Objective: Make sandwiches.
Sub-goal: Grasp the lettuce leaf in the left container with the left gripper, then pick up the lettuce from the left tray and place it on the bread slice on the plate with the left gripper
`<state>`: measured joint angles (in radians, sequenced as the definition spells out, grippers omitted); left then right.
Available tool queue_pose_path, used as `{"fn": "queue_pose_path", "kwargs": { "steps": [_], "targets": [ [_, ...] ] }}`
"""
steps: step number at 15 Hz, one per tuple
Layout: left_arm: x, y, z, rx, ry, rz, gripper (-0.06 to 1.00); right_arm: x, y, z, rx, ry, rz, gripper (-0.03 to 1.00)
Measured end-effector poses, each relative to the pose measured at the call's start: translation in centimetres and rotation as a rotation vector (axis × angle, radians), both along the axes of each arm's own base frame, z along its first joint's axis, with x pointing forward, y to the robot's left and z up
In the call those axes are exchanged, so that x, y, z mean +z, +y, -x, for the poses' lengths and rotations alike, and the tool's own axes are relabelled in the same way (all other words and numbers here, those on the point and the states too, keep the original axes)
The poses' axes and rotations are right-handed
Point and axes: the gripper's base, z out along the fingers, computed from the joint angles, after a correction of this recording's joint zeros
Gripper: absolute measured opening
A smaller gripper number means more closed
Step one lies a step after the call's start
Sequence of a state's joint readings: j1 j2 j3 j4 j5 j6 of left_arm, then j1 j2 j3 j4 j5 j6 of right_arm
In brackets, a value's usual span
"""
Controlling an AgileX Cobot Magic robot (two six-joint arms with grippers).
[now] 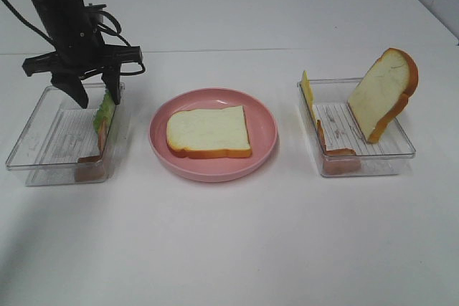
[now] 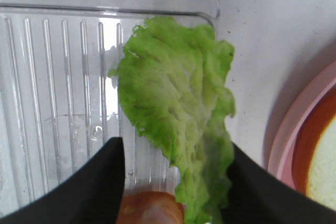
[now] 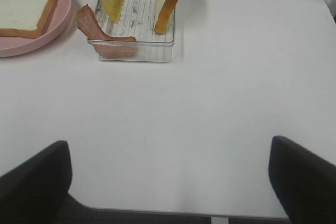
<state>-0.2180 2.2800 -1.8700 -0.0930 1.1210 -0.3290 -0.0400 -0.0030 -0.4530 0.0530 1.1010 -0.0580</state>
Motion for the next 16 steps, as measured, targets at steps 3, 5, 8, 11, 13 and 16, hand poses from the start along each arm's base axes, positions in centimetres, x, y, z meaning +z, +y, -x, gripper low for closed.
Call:
{"fn": "queue_pose_path", "kwargs": {
  "steps": [3, 5, 8, 11, 13, 16],
  "targets": [
    [0.0, 0.0, -0.1, 0.001, -0.006, 0.001, 0.22, 0.0, 0.0, 0.0, 0.0, 0.0, 0.0, 0.98],
    [0.0, 0.0, -0.3, 0.003, -0.028, 0.005, 0.08, 0.0, 0.0, 0.0, 0.0, 0.0, 0.0, 0.98],
    [0.1, -0.1, -0.5, -0.004, -0.051, 0.008, 0.0, 0.0, 0.0, 0.0, 0.0, 0.0, 0.0, 0.98],
    [0.1, -0.2, -0.4, -0.025, -0.047, 0.018, 0.0, 0.0, 0.0, 0.0, 0.0, 0.0, 0.0, 0.98],
    [1.3, -0.4, -0.5, -0.048, -0.031, 0.036, 0.0, 0.0, 0.0, 0.0, 0.0, 0.0, 0.0, 0.98],
    [4.4, -0.6, -1.3, -0.059, -0.081, 0.049, 0.0, 0.0, 0.0, 0.0, 0.0, 0.0, 0.0, 0.98]
  ]
}}
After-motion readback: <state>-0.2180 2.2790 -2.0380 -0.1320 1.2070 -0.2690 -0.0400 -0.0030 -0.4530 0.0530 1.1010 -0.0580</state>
